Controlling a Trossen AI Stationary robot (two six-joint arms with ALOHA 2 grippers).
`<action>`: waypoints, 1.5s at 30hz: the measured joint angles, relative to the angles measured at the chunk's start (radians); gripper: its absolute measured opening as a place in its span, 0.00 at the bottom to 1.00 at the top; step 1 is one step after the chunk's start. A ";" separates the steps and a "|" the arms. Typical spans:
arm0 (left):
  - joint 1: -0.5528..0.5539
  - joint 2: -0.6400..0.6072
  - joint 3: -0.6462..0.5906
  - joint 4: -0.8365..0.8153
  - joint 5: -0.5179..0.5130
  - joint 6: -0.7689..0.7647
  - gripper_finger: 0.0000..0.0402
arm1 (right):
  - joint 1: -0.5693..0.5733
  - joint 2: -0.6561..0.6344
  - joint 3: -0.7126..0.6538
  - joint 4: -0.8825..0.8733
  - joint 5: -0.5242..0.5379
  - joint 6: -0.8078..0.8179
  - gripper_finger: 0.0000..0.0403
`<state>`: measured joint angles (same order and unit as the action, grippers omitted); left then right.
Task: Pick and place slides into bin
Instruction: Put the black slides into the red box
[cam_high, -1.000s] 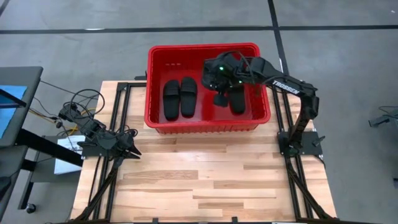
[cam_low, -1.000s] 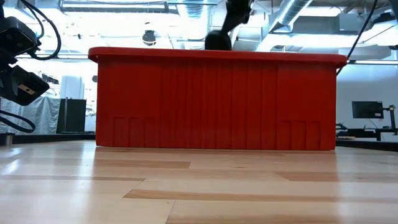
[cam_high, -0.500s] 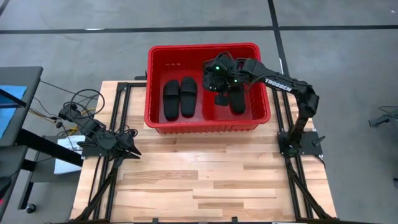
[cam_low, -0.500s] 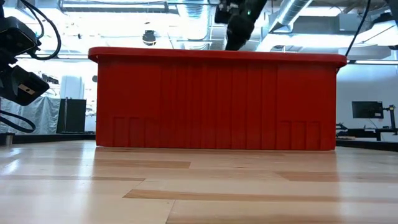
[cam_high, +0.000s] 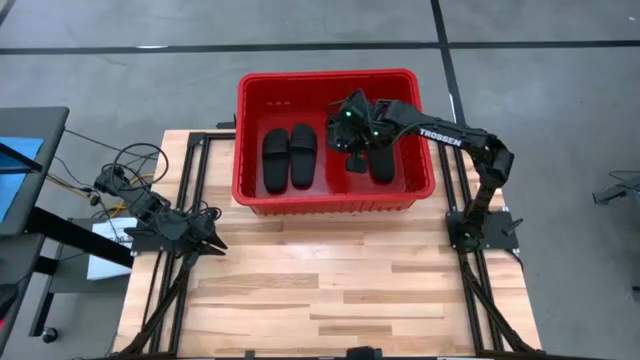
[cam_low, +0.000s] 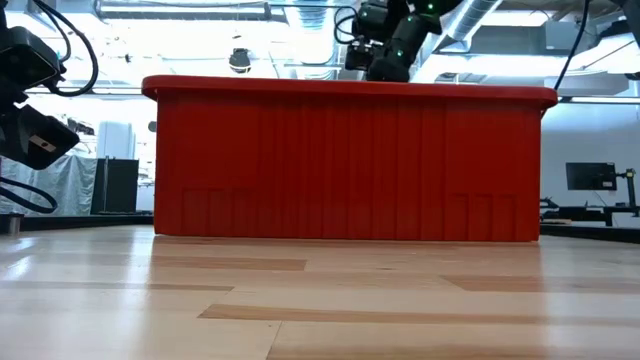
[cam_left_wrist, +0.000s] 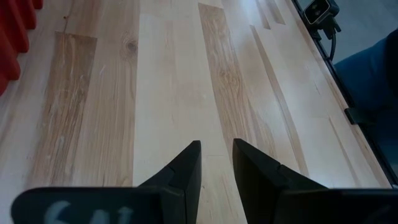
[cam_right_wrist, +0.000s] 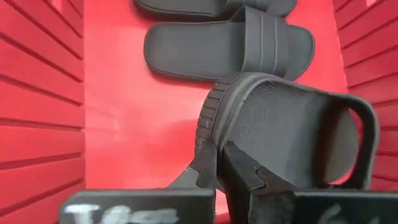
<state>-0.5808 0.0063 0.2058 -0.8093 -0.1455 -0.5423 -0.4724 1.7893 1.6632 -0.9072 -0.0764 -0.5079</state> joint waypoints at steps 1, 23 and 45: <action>0.000 0.000 0.000 0.000 0.000 0.000 0.20 | -0.003 0.000 -0.007 0.005 0.000 0.000 0.00; 0.000 0.000 0.000 0.000 0.000 0.000 0.20 | -0.119 -0.001 -0.181 0.120 -0.086 -0.029 0.00; 0.000 0.000 0.000 0.000 0.000 0.000 0.20 | -0.069 -0.002 -0.248 0.122 -0.086 -0.015 0.00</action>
<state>-0.5808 0.0067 0.2058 -0.8091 -0.1455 -0.5423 -0.5413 1.7878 1.4155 -0.7850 -0.1626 -0.5228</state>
